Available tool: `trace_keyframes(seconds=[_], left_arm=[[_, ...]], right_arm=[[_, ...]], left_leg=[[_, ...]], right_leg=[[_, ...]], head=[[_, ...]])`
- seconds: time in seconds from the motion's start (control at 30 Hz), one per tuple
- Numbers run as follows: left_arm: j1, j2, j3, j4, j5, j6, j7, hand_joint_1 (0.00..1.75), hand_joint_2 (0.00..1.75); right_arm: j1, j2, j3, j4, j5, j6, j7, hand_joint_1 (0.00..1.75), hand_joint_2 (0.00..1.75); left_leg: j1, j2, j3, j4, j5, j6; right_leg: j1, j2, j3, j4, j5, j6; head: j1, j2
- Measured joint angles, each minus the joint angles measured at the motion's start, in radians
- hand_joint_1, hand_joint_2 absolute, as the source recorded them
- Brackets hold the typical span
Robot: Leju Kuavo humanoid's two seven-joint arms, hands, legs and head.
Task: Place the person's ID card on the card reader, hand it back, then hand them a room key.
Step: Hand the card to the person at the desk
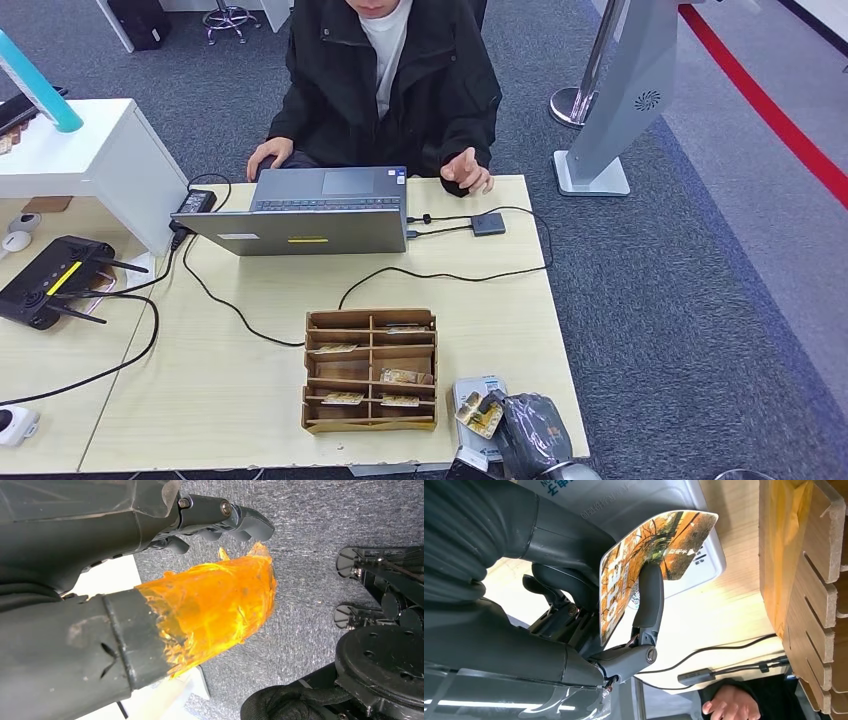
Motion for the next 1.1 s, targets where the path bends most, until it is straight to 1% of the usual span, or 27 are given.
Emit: trace_keyframes(seconds=[0.23,0.4,0.73,0.97,1.1], left_arm=[[0.000,0.000,0.000,0.000,0.000,0.000,0.000,0.00,0.00],[0.000,0.000,0.000,0.000,0.000,-0.001,0.000,0.00,0.00],[0.000,0.000,0.002,0.000,-0.003,-0.009,-0.009,0.00,0.00],[0.001,0.000,0.005,0.000,-0.003,-0.014,-0.012,0.00,0.00],[0.001,0.000,0.006,0.000,-0.005,-0.015,-0.013,0.00,0.00]], right_arm=[[-0.001,0.000,0.000,0.001,0.004,-0.001,0.000,1.75,1.75],[-0.005,0.000,-0.001,0.000,0.025,-0.020,-0.008,1.75,1.75],[-0.003,0.004,-0.051,-0.035,0.106,-0.087,-0.072,1.75,1.75],[0.002,0.019,-0.088,-0.068,0.132,-0.139,-0.109,1.75,1.75],[0.003,0.027,-0.102,-0.081,0.137,-0.150,-0.118,1.75,1.75]], left_leg=[[0.000,0.000,0.000,0.000,0.000,0.000],[0.000,0.000,0.001,0.000,0.000,0.000],[0.000,0.000,0.000,0.000,0.000,0.000],[0.000,0.000,0.000,0.000,-0.001,0.000],[0.000,0.000,0.000,0.000,-0.001,0.000]], right_leg=[[0.000,0.000,0.001,0.000,0.000,0.000],[0.000,0.000,0.001,0.000,0.000,0.000],[0.000,0.000,0.003,0.000,0.000,0.000],[0.000,0.000,0.002,0.000,0.000,0.000],[0.000,0.000,0.002,0.000,-0.001,0.000]], head=[[0.000,0.000],[0.000,0.000],[0.000,0.000],[0.000,0.000],[0.000,0.000]])
